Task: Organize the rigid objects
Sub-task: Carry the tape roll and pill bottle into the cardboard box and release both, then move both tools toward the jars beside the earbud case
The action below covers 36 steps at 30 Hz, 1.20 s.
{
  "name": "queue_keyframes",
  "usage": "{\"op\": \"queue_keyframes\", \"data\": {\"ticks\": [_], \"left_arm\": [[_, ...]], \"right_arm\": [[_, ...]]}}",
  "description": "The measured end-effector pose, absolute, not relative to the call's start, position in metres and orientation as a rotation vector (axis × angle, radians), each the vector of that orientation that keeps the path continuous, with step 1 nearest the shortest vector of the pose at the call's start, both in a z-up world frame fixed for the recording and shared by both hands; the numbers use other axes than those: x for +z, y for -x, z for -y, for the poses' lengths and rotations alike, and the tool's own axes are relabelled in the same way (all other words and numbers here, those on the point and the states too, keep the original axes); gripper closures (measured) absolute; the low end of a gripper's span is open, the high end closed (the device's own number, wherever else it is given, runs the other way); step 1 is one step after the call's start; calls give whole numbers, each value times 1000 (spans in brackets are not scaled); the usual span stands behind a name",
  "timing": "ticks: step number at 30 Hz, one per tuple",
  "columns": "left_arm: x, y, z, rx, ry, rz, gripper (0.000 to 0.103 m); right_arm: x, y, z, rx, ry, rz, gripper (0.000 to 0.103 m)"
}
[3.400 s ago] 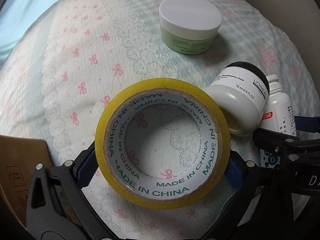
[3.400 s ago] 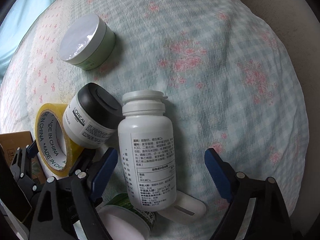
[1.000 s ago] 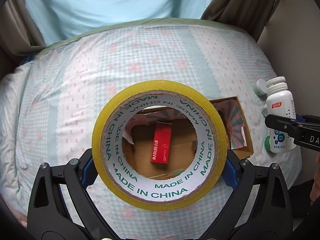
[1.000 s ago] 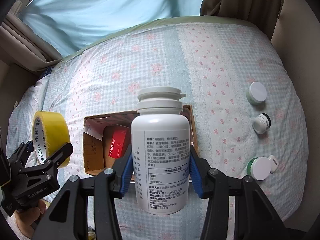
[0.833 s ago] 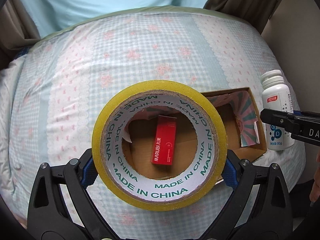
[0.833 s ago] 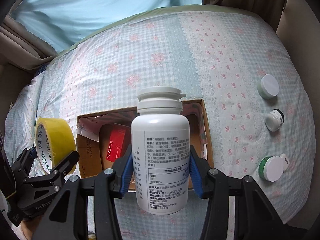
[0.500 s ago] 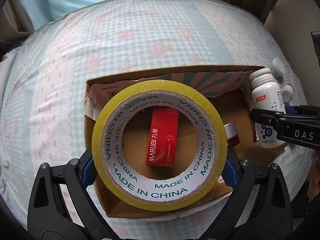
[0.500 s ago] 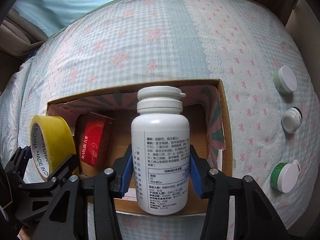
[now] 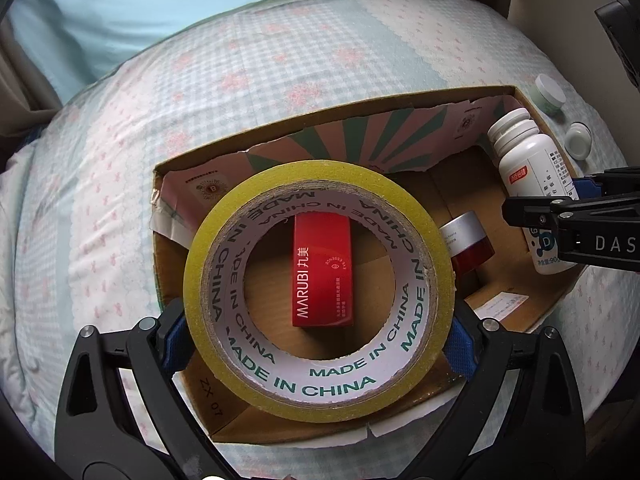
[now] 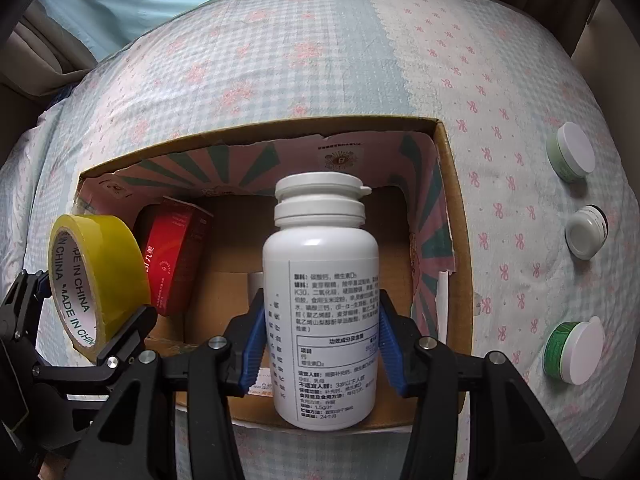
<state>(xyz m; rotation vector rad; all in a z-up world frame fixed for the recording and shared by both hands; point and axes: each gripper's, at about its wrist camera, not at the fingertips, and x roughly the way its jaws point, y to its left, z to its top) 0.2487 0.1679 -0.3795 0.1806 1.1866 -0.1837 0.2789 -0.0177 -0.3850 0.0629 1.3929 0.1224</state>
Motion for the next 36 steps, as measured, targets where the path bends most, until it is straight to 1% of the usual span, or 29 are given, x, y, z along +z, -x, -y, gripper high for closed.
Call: {"op": "queue_keyframes", "data": {"ticks": [2,3,5,6,8,13,20,26,32,36], "left_arm": [[-380,-246,-172,-174,-183,-1190,0],[-377,-244,-174,-174,-184,-1173,0],[-369,-240,-178,-175,-177,-1143,0],[-366,-240,-180,-174,-172,-1140,0],[-365,-239,-185,-161,-162,-1159,0],[-365,-230,-201,-141,-111,-1198,0],[-350,-225,-208,-126,-64,-1201,0],[-308,-215,-207,-117,-57,-1158,0],[-263,-195,-206,-84,-24,-1121,0],[-232,-175,-194,-62,-21,-1099,0]], "right_arm": [[-385,-279,17,117,-52,-1388,57],[-385,-278,17,116,-49,-1381,54],[-379,-277,16,105,-43,-1340,22],[-375,-276,16,91,-30,-1303,0],[-367,-273,15,98,-9,-1257,0],[-355,-268,15,94,-6,-1234,0],[-344,-258,15,103,-36,-1250,0],[-315,-244,18,106,-45,-1239,0],[-270,-225,26,125,-50,-1200,0],[-241,-209,41,133,-33,-1223,0]]}}
